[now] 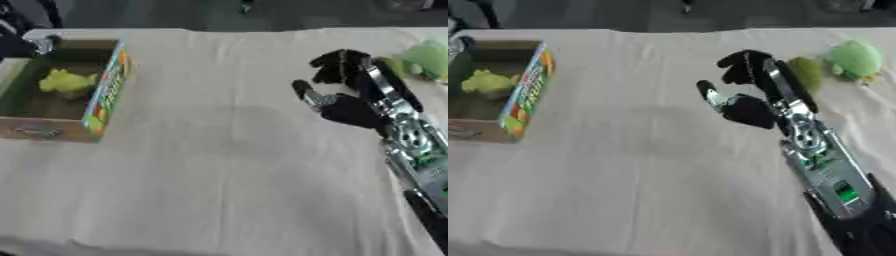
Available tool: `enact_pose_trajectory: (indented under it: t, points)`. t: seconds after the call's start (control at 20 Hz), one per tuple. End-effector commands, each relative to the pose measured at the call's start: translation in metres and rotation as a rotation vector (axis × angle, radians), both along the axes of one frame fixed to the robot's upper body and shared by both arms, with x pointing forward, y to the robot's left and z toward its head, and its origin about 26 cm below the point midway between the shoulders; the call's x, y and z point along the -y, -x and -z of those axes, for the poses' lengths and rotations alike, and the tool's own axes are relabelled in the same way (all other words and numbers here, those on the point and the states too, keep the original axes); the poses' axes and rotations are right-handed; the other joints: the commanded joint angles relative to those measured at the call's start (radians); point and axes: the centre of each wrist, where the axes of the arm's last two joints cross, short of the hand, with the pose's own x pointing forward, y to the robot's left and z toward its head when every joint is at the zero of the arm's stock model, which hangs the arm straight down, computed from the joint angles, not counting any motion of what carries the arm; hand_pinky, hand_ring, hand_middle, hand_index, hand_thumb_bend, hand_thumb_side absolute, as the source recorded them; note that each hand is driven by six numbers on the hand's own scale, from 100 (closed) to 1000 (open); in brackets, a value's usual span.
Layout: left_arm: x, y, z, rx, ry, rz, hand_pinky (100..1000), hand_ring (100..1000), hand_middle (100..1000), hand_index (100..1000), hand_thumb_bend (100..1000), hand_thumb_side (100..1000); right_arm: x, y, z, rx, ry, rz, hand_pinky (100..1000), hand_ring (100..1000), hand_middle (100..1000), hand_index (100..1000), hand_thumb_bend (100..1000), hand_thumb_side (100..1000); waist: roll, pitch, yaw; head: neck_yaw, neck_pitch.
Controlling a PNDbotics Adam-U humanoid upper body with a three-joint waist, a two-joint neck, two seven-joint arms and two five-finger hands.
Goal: Pick up the objects with one hand, pass them to the other hand, and then place them into the box on the other side of the table.
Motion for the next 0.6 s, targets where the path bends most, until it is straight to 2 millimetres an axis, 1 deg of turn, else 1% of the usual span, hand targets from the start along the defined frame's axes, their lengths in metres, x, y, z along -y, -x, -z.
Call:
enact_pose_trajectory:
  t: [0.05, 0.25, 0.4, 0.6]
  points:
    - [0.016, 0.016, -0.023, 0.164, 0.102, 0.071, 651, 723, 701, 783, 477, 444, 0.008, 0.001, -0.015, 0.052, 0.005, 0.030, 774, 653, 500, 670, 411, 221, -0.001, -0.019, 0.000, -0.027, 0.004]
    - [0.035, 0.028, -0.019, 0.252, 0.261, 0.157, 643, 727, 700, 779, 460, 461, 0.016, -0.002, -0.018, 0.070, 0.016, 0.080, 777, 660, 506, 675, 419, 220, -0.004, -0.017, -0.003, -0.042, -0.003]
    - [0.043, 0.036, -0.013, 0.301, 0.382, 0.215, 640, 726, 696, 778, 458, 467, 0.025, -0.006, -0.021, 0.077, 0.016, 0.124, 780, 665, 510, 679, 427, 218, -0.005, -0.016, -0.006, -0.052, -0.006]
    - [0.053, 0.042, -0.004, 0.342, 0.508, 0.279, 636, 724, 692, 778, 456, 478, 0.041, -0.012, -0.024, 0.077, 0.022, 0.212, 787, 684, 528, 696, 458, 218, -0.008, -0.015, -0.007, -0.067, -0.011]
